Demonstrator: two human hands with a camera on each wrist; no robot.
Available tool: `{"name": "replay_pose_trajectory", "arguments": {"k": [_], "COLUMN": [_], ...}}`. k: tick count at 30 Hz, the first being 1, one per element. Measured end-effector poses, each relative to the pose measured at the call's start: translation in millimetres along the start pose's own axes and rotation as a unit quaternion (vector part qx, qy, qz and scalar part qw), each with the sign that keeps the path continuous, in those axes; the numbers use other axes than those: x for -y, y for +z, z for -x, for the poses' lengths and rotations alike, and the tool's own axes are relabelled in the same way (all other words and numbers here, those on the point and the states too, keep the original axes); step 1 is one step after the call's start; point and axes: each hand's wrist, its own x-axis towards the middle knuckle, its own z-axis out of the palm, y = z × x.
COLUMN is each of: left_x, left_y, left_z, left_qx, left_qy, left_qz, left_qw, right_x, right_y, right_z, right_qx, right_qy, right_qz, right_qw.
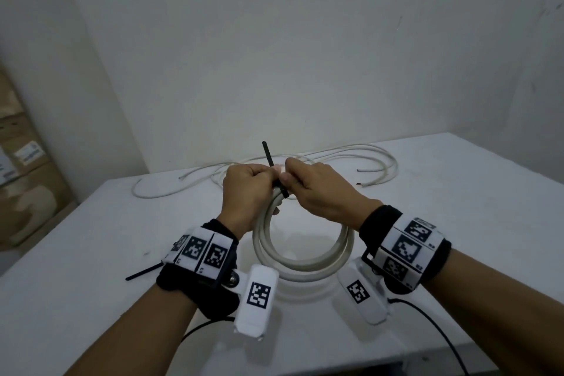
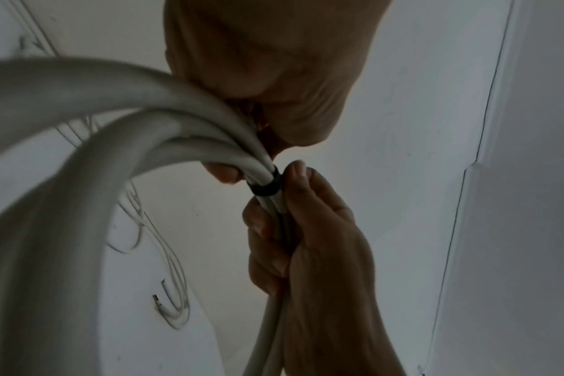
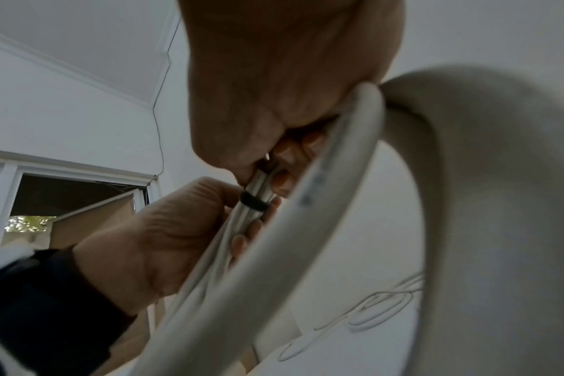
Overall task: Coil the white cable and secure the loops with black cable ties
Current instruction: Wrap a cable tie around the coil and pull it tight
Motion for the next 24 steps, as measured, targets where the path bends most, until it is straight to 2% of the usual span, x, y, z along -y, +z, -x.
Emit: {"name": "replay_pose_trajectory", "arguments": {"k": [5,10,13,15,17,21,24], "left_x": [-4.4,-2.2,-1.9,0.8,6.2,26.0,41.8], "left_y": [2.4,6.2,6.5,9.5,9.9,9.2,20.1], "left_z": [-4.0,-0.1,-5.6,-13.9,-24.7,-39.2,-40.0], "left_qx": [0.012,0.006,0.022,0.027,0.022,-0.018,0.007], "left_qy": [-0.051,-0.034,-0.060,-0.110,-0.152,-0.219,-0.223], "left_qz": [0.005,0.000,0.019,0.023,0.036,0.069,0.037], "left_qw": [0.999,0.999,0.998,0.993,0.988,0.973,0.974], "right_x": [1.0,8.2,10.2,3.9,-7.9,-38.4,-62.1], "right_y": [-1.4,0.1,-1.5,-5.4,-8.7,-6.8,3.3], "right_z": [4.5,8.6,-0.7,-5.9,-5.0,13.3,19.7], "right_qx": [-0.009,-0.035,0.012,0.041,0.064,0.125,0.134], "right_qy": [-0.035,-0.063,0.003,0.075,0.119,0.169,0.241], "right_qz": [0.046,0.074,0.066,-0.039,-0.166,-0.158,-0.199], "right_qw": [0.998,0.995,0.998,0.996,0.977,0.965,0.940]}}
